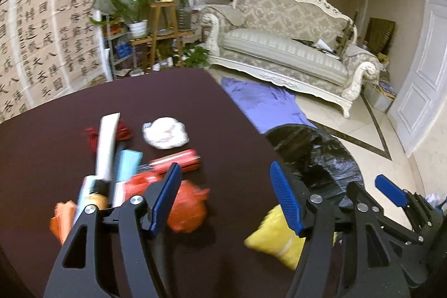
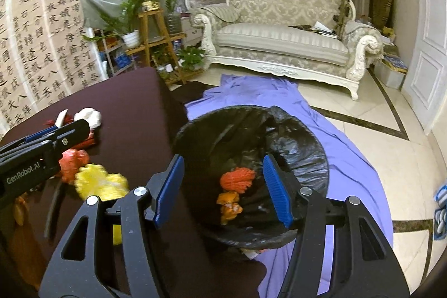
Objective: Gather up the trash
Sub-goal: 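Grasp the yellow foam net with the right tool while the left tool grasps the red bag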
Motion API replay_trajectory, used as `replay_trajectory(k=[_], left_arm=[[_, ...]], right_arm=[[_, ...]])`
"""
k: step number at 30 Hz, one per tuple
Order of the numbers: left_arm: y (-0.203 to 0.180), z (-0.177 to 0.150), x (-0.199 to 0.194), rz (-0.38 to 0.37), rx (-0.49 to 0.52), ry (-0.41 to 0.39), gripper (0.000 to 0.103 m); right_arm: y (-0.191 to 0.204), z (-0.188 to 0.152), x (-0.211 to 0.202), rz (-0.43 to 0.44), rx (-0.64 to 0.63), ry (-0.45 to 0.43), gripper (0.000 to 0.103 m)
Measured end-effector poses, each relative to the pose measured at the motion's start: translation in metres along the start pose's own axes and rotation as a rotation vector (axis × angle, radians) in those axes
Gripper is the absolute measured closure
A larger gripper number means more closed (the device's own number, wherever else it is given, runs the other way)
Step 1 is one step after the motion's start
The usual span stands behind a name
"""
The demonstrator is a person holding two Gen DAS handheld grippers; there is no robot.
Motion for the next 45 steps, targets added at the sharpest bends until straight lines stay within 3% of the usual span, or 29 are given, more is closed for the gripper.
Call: replay_trajectory(k=[10,15,22,26,30,39,41,45], left_arm=[[0.076,-0.02,-0.026,0.123,-0.072,0.007,0.032],[0.098,-0.032,-0.032,0.148,-0.1,0.023,0.03],[0.099,-0.039,-0.03,0.139,-0.108,0.043,0.029],[0.093,-0.04,-0.025,0.129,-0.093,0.046,0.029],[0.087,-0.039,-0.016,0.119,-0.079,0.058,0.029],[0.078,-0.037,0.004,0.098,-0.054,0.085,0.029],[0.076,-0.037,0.007,0.08,-0.059,0.097,0.037],[0.068,-0.04,0.008,0.018,-0.056,0.102,0.063]], right_arm=[[0.058,-0.007,-0.018,0.116,-0.083,0.002,0.035],[0.078,-0.019,-0.013,0.141,-0.136,0.032,0.035],[0.085,-0.033,0.0,0.126,-0.168,0.086,0.035],[0.089,-0.038,0.004,0.148,-0.167,0.11,0.048],[0.091,-0.035,0.003,0.154,-0.168,0.103,0.053],[0.082,-0.022,0.01,0.146,-0.127,0.089,0.054],[0.081,-0.021,0.011,0.147,-0.124,0.089,0.054],[0.081,-0.021,0.012,0.148,-0.122,0.091,0.054]])
Point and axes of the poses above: each gripper's, at about its wrist camera, not at the fingertips, and x roughly the way its jaws point, y to its left, z to its top, the point moved 10 cm from there along x, roughly the way its jaws point, and after that the axes turned 6 degrees about -y, right-handed, at the moved point
